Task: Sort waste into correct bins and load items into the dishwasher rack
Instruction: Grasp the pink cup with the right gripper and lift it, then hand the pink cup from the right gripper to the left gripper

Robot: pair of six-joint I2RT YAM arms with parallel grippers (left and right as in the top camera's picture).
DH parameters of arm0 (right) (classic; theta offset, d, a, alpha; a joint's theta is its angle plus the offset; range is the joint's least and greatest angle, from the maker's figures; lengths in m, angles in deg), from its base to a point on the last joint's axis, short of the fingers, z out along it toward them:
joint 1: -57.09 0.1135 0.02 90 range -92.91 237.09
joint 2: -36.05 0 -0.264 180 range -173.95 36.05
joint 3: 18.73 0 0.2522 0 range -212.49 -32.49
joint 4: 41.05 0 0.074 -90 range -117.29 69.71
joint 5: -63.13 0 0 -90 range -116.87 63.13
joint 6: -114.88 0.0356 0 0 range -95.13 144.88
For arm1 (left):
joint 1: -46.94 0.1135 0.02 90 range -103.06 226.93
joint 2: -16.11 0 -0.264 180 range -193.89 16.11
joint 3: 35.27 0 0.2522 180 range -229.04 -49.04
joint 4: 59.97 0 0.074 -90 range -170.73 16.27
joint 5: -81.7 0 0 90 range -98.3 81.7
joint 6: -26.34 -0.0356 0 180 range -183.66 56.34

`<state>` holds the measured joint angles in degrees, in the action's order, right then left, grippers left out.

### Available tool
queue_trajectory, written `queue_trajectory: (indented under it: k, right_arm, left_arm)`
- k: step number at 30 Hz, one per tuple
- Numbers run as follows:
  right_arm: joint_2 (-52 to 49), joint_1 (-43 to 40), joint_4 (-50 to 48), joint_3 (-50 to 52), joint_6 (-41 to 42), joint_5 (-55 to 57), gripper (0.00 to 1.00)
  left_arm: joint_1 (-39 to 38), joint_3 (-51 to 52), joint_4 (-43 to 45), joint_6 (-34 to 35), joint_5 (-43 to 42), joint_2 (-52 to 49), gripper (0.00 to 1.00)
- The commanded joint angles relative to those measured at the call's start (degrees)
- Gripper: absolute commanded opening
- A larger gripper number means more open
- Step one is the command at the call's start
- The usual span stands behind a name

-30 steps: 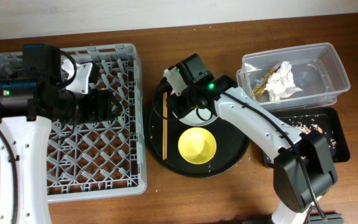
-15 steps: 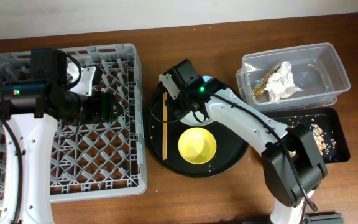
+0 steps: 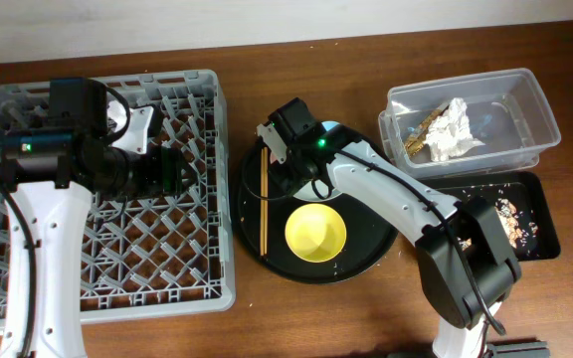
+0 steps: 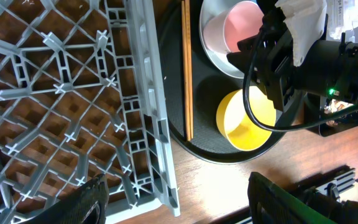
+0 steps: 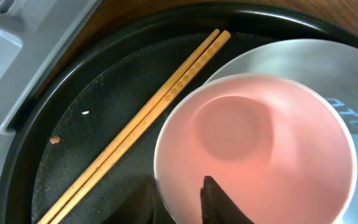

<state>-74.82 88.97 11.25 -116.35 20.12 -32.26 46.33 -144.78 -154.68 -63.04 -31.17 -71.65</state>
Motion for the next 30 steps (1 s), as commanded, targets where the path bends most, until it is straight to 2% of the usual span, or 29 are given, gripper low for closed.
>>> queue_trajectory:
  k: [1, 7, 9, 11, 13, 14, 15, 18, 20, 21, 24, 28, 30]
  right_arm:
    - [-1.77, 0.37, 0.00, -0.31, 0.02, 0.52, 0.21]
    - [-1.99, 0.35, -2.05, -0.68, -1.22, 0.00, 0.09]
    - [-1.20, 0.37, -2.08, -3.04, -1.88, -0.79, 0.04]
    - [0.92, 0.37, 0.52, -8.02, -1.88, -4.90, 0.04]
    - [4.02, 0.35, 8.11, -17.07, -1.86, -10.38, 0.04]
    - [5.57, 0.24, 12.81, -21.62, -1.86, -11.98, 0.04]
    - [7.50, -0.39, 18.60, -26.60, -1.88, -13.27, 0.04]
    - [11.80, -3.80, 27.91, -33.86, -1.90, -20.70, 0.04]
    - [15.32, -7.85, 30.62, -34.82, -2.25, -32.59, 0.04]
    - [16.96, -10.43, 32.11, -34.82, -4.13, -40.79, 0.04]
    - [18.32, -15.41, 35.43, -34.82, -7.08, -54.36, 0.04]
    - [17.73, -15.67, 39.43, -34.56, -12.63, -61.42, 0.04]
    - [17.64, -14.45, 39.67, -34.56, -14.73, -61.70, 0.04]
  left_arm:
    - [-0.11, 0.48, -0.09, -0.39, 0.39, -0.15, 0.70]
    - [-0.11, 0.48, -0.07, -0.39, 0.17, -0.15, 0.70]
    - [-0.09, 0.48, -0.07, -0.22, 0.17, -0.15, 0.71]
    - [-0.09, 0.46, -0.04, -0.20, 0.15, -0.15, 0.72]
    - [-0.09, 0.46, -0.04, -0.28, -1.95, -0.15, 0.86]
    - [-0.09, 0.46, -0.13, -2.19, -5.73, -0.15, 0.97]
    - [-0.09, 0.46, -0.59, -7.61, -13.60, -0.13, 0.99]
    - [-0.09, 0.46, -2.73, -19.17, -29.99, -0.13, 0.99]
    - [-0.09, 0.46, -2.64, -23.63, -37.48, -0.13, 0.99]
    - [-0.09, 0.46, -2.23, -25.73, -40.09, -0.13, 0.99]
    - [-0.09, 0.46, -1.99, -31.28, -45.97, -0.13, 0.99]
    - [-0.11, 0.46, 2.49, -32.44, -55.01, -0.13, 0.99]
    - [-0.11, 0.46, 3.80, -32.44, -56.02, -0.13, 0.99]
